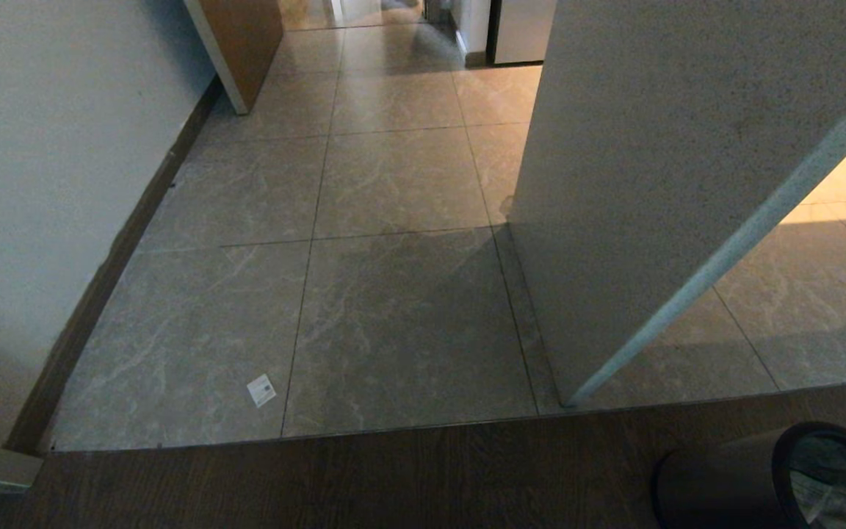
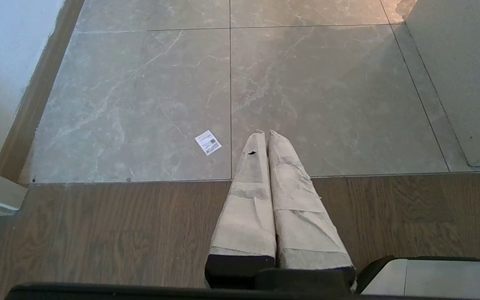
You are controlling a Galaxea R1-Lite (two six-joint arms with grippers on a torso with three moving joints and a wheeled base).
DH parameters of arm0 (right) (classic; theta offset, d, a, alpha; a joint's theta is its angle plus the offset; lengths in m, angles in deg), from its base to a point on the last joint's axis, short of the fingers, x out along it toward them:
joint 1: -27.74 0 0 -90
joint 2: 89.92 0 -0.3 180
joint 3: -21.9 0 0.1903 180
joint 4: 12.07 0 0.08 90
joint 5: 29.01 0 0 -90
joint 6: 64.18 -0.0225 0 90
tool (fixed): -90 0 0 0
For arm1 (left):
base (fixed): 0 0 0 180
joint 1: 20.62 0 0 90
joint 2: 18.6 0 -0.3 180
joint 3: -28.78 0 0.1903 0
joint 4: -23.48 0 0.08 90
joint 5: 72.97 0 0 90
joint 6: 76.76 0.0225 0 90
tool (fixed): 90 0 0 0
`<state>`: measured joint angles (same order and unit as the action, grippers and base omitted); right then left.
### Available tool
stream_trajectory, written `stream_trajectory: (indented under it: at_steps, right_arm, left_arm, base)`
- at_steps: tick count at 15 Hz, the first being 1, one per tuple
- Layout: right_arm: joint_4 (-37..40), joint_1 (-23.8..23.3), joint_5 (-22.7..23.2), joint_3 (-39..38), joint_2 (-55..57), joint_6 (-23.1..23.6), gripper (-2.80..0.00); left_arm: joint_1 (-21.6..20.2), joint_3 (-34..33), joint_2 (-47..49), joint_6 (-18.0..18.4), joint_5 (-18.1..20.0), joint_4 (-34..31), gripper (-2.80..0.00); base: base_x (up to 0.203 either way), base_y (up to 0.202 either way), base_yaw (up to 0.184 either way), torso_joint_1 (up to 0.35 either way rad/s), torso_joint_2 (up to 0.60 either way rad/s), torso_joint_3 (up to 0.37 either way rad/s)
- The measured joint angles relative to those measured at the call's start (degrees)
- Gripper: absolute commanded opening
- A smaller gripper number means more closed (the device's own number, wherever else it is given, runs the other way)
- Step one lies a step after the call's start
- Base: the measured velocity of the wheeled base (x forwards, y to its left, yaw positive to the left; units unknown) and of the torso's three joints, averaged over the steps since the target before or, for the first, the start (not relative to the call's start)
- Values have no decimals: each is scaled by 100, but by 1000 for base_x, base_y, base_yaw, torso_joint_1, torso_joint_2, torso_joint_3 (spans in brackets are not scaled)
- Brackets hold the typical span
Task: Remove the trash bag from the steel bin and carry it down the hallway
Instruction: Place the outer trash can on the ground
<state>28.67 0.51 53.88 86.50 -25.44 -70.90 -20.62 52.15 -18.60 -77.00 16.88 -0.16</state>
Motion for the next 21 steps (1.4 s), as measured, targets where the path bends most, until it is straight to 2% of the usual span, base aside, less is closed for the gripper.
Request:
stream_trajectory:
  at_steps: [1, 4, 6, 8, 10, 12, 15, 19, 21]
  right_arm:
    - [-490, -31, 238, -212, 191, 142, 0]
    - [-1517, -83, 731, -616, 665, 770, 0]
    - [-1896, -123, 1020, -838, 908, 846, 0]
    - [-2274, -150, 1102, -971, 1158, 851, 0]
    - [-2820, -217, 1225, -1110, 1436, 840, 0]
    - [-3469, -357, 1552, -1256, 1756, 840, 0]
    - [-3942, -858, 1802, -1328, 2270, 1012, 0]
    - [-4176, -1634, 1826, -1440, 3035, 1890, 0]
    - [-4274, -1816, 1829, -1424, 3427, 2008, 0]
  left_arm:
    - [0, 0, 0, 2, 0, 0, -280]
    - [0, 0, 0, 0, 0, 0, -280]
    - [0, 0, 0, 0, 0, 0, -280]
    - [0, 0, 0, 3, 0, 2, -280]
    - [0, 0, 0, 0, -2, 0, -280]
    - [0, 0, 0, 0, 0, -2, -280]
    - [0, 0, 0, 0, -2, 2, -280]
    - [0, 0, 0, 0, -2, 0, -280]
    - [0, 0, 0, 0, 0, 2, -280]
  base:
    - [0, 0, 0, 0, 0, 0]
    - [0, 0, 0, 0, 0, 0]
    - [0, 0, 0, 0, 0, 0]
    - [0, 0, 0, 0, 0, 0]
    - [0, 0, 0, 0, 0, 0]
    - [0, 0, 0, 0, 0, 0]
    - [0, 0, 0, 0, 0, 0]
    - [0, 0, 0, 0, 0, 0]
    - [0, 0, 0, 0, 0, 0]
